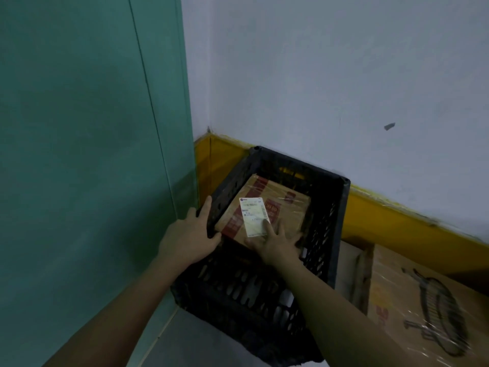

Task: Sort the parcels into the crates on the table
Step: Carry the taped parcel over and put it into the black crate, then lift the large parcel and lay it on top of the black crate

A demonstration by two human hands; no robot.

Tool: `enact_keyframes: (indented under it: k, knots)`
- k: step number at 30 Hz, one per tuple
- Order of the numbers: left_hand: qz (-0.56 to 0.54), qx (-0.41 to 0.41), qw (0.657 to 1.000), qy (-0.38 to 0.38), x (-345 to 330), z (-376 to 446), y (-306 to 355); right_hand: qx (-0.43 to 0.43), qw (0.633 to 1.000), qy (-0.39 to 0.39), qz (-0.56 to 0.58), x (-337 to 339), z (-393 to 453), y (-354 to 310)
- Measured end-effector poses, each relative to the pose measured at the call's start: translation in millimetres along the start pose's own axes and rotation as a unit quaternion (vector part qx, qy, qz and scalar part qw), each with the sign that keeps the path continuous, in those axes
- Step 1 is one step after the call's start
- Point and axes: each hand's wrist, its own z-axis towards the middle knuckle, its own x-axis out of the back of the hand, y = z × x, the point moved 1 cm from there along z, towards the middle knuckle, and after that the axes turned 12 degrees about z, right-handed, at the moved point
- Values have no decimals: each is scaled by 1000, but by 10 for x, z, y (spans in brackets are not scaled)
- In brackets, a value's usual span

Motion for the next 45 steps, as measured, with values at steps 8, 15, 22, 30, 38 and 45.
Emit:
enact_keyframes:
  k: [8, 15, 22, 30, 38, 45]
  knots:
    - [-31, 6, 998, -51, 138, -17, 5, 29, 997, -4, -70, 417, -322, -135]
    - [18, -2, 999, -28, 517, -8, 391, 168, 986, 17, 4, 1029, -745, -15]
    - [-22, -107, 993, 38, 1146, -182, 1601, 179, 975, 133, 10, 1873, -1295, 733]
    - [-51, -152, 987, 26, 1355, -553, 2711, 112, 973, 202, 26, 2503, -1904, 1949]
    - [-108, -169, 979, -36, 921, -1024, 3494, 28, 967, 245, 70, 2366, -2264, 2960]
    - [-210, -158, 950, -167, 66, -1327, 3765, -89, 942, 242, 214, 1578, -2221, 3861]
